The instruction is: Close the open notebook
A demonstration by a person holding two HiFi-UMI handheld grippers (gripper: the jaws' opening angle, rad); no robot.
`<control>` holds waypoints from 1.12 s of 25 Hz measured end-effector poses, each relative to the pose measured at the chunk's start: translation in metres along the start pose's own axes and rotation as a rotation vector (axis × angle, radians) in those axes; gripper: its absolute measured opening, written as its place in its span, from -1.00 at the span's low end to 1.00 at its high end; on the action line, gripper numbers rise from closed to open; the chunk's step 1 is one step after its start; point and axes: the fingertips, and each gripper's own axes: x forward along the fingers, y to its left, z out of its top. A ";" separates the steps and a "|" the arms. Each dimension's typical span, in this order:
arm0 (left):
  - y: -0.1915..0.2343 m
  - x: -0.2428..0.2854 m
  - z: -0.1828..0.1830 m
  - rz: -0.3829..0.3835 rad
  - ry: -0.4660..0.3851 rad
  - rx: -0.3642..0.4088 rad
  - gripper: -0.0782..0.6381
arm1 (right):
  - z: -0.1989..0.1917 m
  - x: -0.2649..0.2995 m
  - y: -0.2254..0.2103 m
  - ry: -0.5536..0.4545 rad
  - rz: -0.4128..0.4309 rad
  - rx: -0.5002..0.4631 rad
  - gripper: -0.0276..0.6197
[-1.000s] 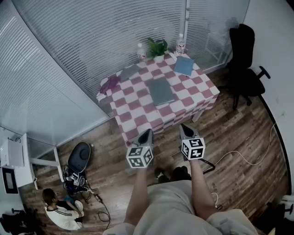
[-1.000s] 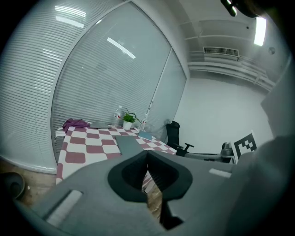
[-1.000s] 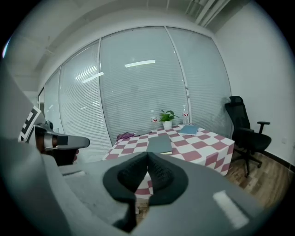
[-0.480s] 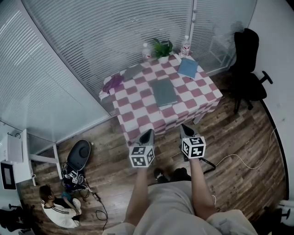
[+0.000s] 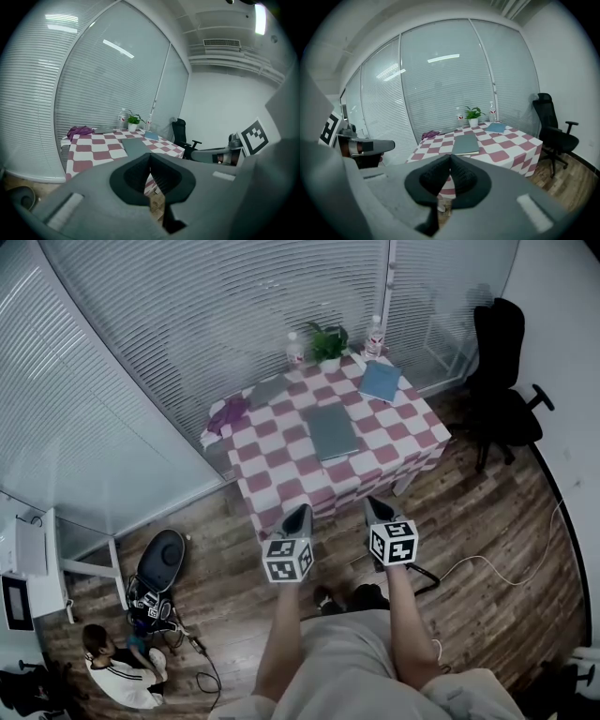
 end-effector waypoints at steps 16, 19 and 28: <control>0.005 -0.006 -0.009 0.038 0.024 0.013 -0.76 | 0.000 -0.005 0.010 -0.053 0.039 0.015 -0.91; 0.006 -0.006 -0.008 0.035 0.024 0.015 -0.76 | 0.000 -0.005 0.009 -0.048 0.032 0.010 -0.91; 0.004 -0.003 -0.009 0.013 0.034 0.012 -0.76 | -0.001 0.000 0.005 -0.008 -0.001 -0.041 -0.91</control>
